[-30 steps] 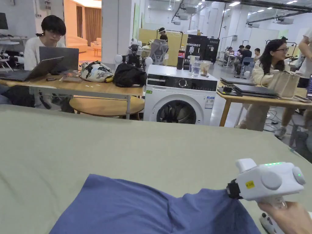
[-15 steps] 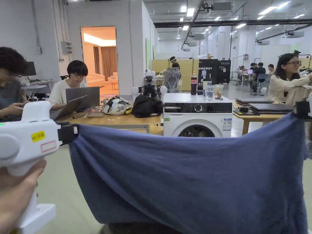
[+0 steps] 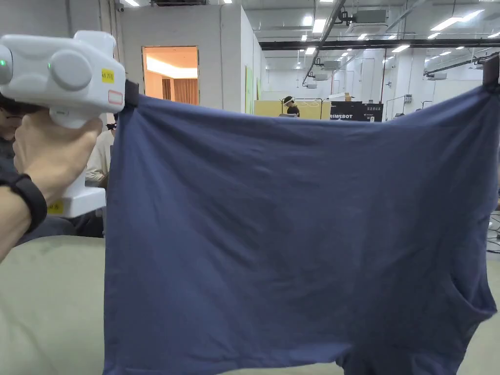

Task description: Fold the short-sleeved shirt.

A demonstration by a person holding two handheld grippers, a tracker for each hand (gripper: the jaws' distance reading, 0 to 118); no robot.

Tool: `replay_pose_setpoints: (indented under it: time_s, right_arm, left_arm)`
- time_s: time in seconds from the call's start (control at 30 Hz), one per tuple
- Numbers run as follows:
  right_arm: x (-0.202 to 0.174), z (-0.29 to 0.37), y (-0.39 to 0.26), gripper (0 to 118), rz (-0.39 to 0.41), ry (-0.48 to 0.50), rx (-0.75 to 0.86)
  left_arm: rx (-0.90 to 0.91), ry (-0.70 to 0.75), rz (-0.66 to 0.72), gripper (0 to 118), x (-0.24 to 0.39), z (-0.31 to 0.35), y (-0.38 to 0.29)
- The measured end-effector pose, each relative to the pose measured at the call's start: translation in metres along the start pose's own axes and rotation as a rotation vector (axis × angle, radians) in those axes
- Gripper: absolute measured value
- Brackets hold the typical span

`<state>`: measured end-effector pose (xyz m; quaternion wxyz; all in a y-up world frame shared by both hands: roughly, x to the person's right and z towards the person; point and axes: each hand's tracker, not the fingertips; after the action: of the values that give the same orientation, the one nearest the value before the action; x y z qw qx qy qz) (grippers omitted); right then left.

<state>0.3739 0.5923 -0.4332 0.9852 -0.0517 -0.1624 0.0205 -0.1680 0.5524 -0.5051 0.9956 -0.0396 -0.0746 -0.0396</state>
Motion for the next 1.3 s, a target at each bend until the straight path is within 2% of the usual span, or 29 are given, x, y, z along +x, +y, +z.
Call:
replay_pose_setpoints:
  time_s: [0.1, 0.17, 0.33, 0.47, 0.63, 0.7, 0.87, 1.0, 1.1, 1.2, 1.27, 1.3]
  right_arm:
    - [-0.007, -0.006, 0.026, 0, 0.012, -0.005, 0.024]
    - [-0.003, -0.024, 0.047, 0, -0.009, -0.008, 0.062]
    - [-0.012, -0.033, 0.064, 0, 0.037, -0.015, 0.050]
    - [-0.015, -0.036, 0.035, 0, -0.004, 0.036, 0.015]
    - [-0.012, -0.030, -0.014, 0, 0.019, 0.061, -0.054]
    - [-0.010, -0.009, -0.034, 0, 0.038, 0.077, -0.072]
    - [0.006, 0.056, -0.094, 0, 0.018, 0.135, -0.112]
    - [0.025, 0.125, -0.147, 0, -0.049, 0.172, -0.135]
    - [0.035, 0.175, -0.194, 0, -0.024, 0.180, -0.198]
    - [0.048, 0.224, -0.253, 0, -0.042, 0.196, -0.230]
    - [0.055, 0.253, -0.294, 0, -0.044, 0.222, -0.298]
    - [0.056, 0.265, -0.313, 0, -0.052, 0.200, -0.302]
  left_arm:
    - [0.033, 0.006, 0.016, 0, -0.003, -0.004, 0.010]
    - [0.050, 0.010, 0.038, 0, -0.006, -0.006, 0.015]
    - [0.049, 0.035, 0.028, 0, -0.007, -0.013, 0.007]
    - [0.012, 0.026, 0.065, 0, -0.025, -0.037, -0.014]
    - [-0.025, 0.026, 0.078, 0, -0.022, -0.023, -0.059]
    - [-0.064, 0.001, 0.109, 0, -0.021, -0.008, -0.079]
    - [-0.096, -0.075, 0.142, 0, -0.025, 0.049, -0.136]
    - [-0.128, -0.120, 0.185, 0, -0.033, 0.113, -0.179]
    - [-0.181, -0.175, 0.229, 0, -0.037, 0.164, -0.218]
    - [-0.236, -0.255, 0.300, 0, -0.041, 0.212, -0.267]
    - [-0.283, -0.240, 0.335, 0, -0.041, 0.241, -0.306]
    - [-0.320, -0.256, 0.332, 0, -0.041, 0.250, -0.323]
